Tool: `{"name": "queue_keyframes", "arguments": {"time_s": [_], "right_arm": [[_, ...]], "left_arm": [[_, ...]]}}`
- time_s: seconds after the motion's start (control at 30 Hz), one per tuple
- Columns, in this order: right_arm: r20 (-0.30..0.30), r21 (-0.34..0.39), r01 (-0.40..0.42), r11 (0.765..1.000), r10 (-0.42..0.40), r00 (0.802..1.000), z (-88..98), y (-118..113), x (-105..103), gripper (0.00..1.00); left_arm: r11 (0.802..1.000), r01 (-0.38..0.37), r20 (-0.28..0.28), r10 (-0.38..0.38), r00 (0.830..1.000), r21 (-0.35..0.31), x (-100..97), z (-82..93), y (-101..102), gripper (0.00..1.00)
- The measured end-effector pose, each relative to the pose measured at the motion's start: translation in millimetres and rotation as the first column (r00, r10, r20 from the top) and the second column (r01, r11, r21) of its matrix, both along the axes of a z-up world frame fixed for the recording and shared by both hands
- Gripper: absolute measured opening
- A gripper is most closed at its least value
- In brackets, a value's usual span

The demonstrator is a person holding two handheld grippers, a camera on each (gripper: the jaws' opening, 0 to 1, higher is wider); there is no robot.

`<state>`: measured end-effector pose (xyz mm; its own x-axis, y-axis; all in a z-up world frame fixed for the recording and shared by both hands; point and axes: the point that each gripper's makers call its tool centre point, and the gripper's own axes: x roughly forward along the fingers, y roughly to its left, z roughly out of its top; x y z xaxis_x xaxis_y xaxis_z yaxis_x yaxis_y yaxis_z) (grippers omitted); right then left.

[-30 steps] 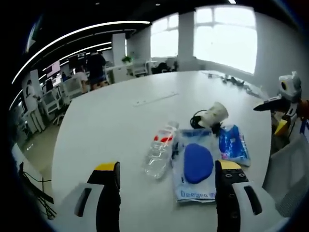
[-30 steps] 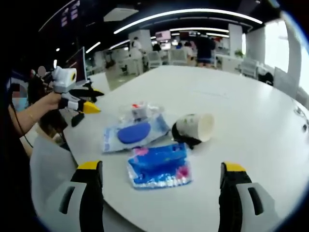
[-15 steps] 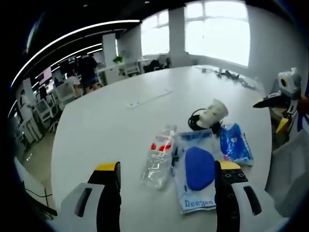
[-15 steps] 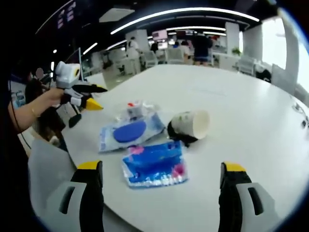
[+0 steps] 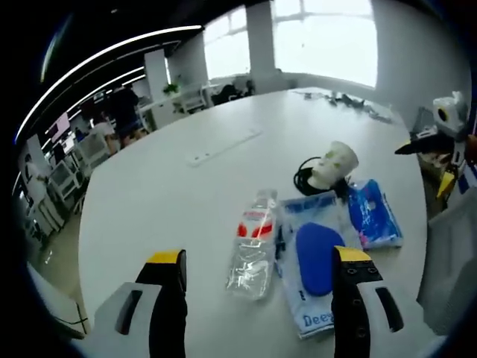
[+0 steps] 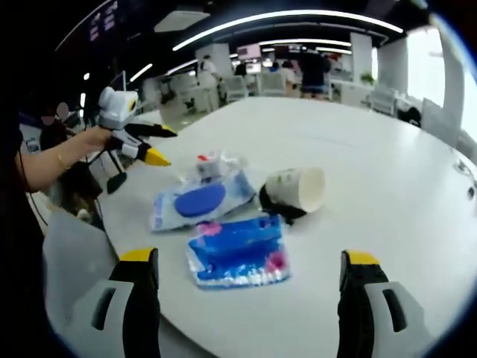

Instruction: Arrange the tabletop items into an orderly group along one side of the table until the central work area is clear of visible clutter.

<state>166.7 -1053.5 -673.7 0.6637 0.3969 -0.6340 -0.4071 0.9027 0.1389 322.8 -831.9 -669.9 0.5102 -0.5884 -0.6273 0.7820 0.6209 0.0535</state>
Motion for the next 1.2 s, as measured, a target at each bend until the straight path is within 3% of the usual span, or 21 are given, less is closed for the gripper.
{"name": "queue_keyframes", "arguments": {"time_s": [0.7,0.9,1.2], "right_arm": [[-0.012,0.006,-0.022,1.000,0.022,1.000,-8.4,1,8,1.00],[-0.013,0.000,-0.021,1.000,0.021,1.000,-12.0,-1,9,0.99],[-0.021,-0.001,-0.006,1.000,0.006,1.000,-17.6,-2,8,0.99]], "left_arm": [[0.995,0.069,-0.037,-0.066,0.997,0.073,21.1,-19.3,-18,0.76],[0.991,0.087,-0.094,-0.077,0.993,0.106,21.7,-29.9,-21,0.75],[0.981,0.126,-0.132,-0.106,0.986,0.150,28.8,-39.7,-26,0.70]]}}
